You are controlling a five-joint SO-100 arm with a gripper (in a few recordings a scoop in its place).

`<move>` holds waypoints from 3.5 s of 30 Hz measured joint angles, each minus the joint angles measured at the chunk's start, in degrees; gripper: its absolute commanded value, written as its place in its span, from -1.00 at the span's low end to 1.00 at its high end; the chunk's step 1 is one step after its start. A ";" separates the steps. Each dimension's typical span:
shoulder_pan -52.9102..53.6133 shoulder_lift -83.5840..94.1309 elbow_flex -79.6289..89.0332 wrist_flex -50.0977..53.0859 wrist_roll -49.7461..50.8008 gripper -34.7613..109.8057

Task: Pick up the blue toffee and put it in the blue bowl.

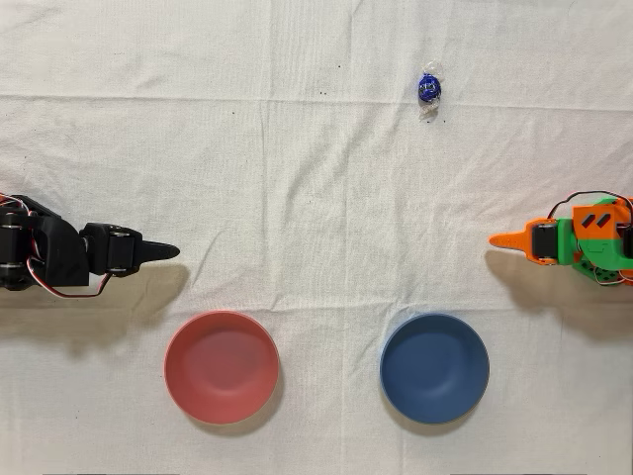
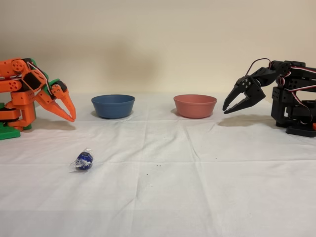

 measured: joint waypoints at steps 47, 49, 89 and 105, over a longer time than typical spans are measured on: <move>0.00 0.00 0.00 0.00 0.00 -0.52; 0.00 0.00 0.00 0.00 0.00 -0.52; 1.85 -1.05 -0.09 1.05 -1.85 -0.52; 4.75 -28.21 -26.81 7.21 0.09 -0.52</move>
